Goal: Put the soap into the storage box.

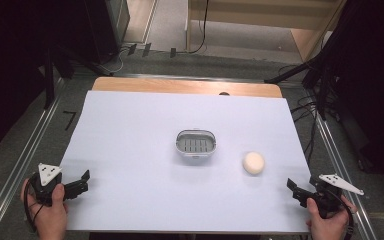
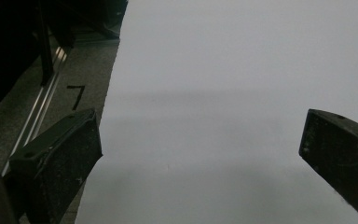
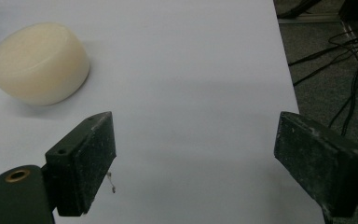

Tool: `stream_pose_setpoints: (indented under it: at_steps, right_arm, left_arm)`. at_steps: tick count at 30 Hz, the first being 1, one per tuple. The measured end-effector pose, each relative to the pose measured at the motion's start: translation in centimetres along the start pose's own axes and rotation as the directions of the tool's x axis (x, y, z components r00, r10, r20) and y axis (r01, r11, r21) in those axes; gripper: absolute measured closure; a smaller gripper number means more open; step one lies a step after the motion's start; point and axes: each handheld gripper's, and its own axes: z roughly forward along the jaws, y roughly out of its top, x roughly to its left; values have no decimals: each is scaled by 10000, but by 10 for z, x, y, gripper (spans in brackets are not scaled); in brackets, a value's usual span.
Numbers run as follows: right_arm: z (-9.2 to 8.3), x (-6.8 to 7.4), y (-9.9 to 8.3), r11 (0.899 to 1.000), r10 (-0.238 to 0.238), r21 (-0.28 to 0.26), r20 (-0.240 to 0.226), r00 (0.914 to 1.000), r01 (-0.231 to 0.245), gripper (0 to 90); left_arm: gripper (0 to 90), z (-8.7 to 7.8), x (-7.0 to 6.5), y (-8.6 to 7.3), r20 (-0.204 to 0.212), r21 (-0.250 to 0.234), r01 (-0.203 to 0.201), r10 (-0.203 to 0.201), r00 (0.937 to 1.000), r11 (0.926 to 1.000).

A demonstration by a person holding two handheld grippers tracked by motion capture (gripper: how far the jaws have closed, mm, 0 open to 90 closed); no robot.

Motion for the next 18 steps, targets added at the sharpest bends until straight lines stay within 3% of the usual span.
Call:
stream_pose_setpoints:
  at_steps: [5, 10, 15, 18]
  right_arm:
    - [1, 6, 4, 9998, 99, 143, -33, 9999, -99, 138]
    - [4, 19, 9, 9987, -474, 167, -104, 9988, 476, 173]
    - [4, 27, 15, 9979, -635, 72, -186, 9978, 637, 227]
    - [5, 36, 25, 9943, -851, 580, -695, 9939, 892, 208]
  left_arm:
    - [0, 0, 0, 0, 18, -29, -24, 24, 10000, 10000]
    - [0, 0, -1, 0, -11, -15, -31, 31, 10000, 10000]
    - [0, 0, 0, 0, 1, -26, -49, 49, 10000, 10000]
    - [0, 0, -1, 0, -26, -28, -89, 89, 10000, 10000]
